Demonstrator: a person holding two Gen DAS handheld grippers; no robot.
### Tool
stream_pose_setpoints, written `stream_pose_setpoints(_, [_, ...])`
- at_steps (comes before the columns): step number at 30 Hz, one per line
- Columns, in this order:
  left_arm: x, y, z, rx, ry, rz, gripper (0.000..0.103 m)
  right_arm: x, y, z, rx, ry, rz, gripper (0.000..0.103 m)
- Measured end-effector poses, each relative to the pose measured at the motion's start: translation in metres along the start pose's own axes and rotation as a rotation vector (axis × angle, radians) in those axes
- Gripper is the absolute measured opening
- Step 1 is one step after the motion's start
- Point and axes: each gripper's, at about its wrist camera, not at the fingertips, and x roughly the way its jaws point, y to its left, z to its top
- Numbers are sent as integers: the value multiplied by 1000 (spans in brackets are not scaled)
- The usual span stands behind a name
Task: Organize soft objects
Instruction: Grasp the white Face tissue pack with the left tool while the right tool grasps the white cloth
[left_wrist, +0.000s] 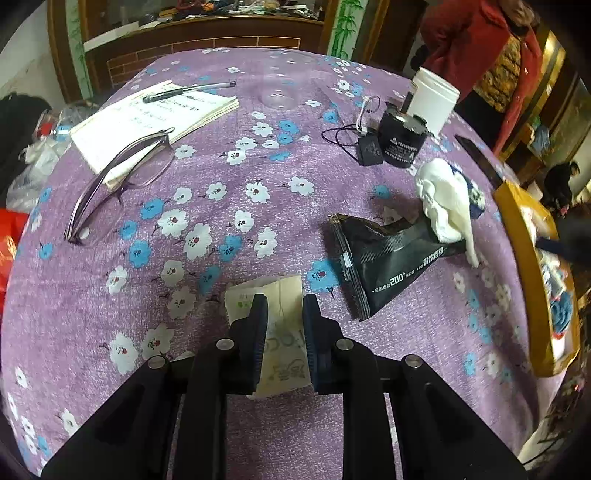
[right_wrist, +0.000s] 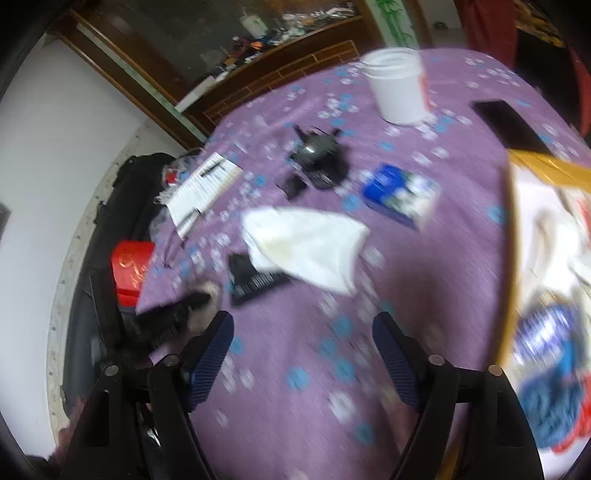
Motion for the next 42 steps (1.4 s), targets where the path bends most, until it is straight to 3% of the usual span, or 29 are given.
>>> stream_pose_setpoints(4, [2,-3,2,3,0,4,28,35,16,25,-27,11,-39,87])
stream_pose_setpoints(6, [3,-3,1,1,-5,-5,49,55,23,33,-40,36,-53,87])
stream_pose_setpoints(8, [4,-4,0,7,-10,20,58,71,27,35,-63,56,-92,87])
stream_pose_setpoints(9, [5,-3,-2,12,-13,36,57,82,29,37,-77,76,-128,85])
stream_pose_setpoints(10, [6,-1,-3,14,-19,42,54,89,30,37,-88,84,-140,61])
stream_pose_setpoints(11, [6,3,-5,20,-33,59,38,94,31,36,-97,94,-150,39])
stream_pose_setpoints(12, [6,6,-5,21,-39,69,24,94,32,35,-100,96,-161,9])
stream_pose_setpoints(14, [8,21,-4,-28,-25,49,11,86,35,33,-119,62,-163,7])
stream_pose_setpoints(16, [4,34,-5,-82,-36,9,11,74,39,30,-131,27,-158,7])
stream_pose_setpoints(20, [-3,38,-14,-95,-36,-21,11,42,55,20,-172,-27,-101,7])
stream_pose_setpoints(27, [-20,25,-33,-89,-38,-79,11,30,87,-30,-355,26,-75,7])
stream_pose_setpoints(32, [-31,1,-36,-30,-56,-112,11,41,79,-48,-330,81,-57,7])
stream_pose_setpoints(42, [-41,-36,-39,19,-52,-149,11,22,60,-51,-268,46,-43,8])
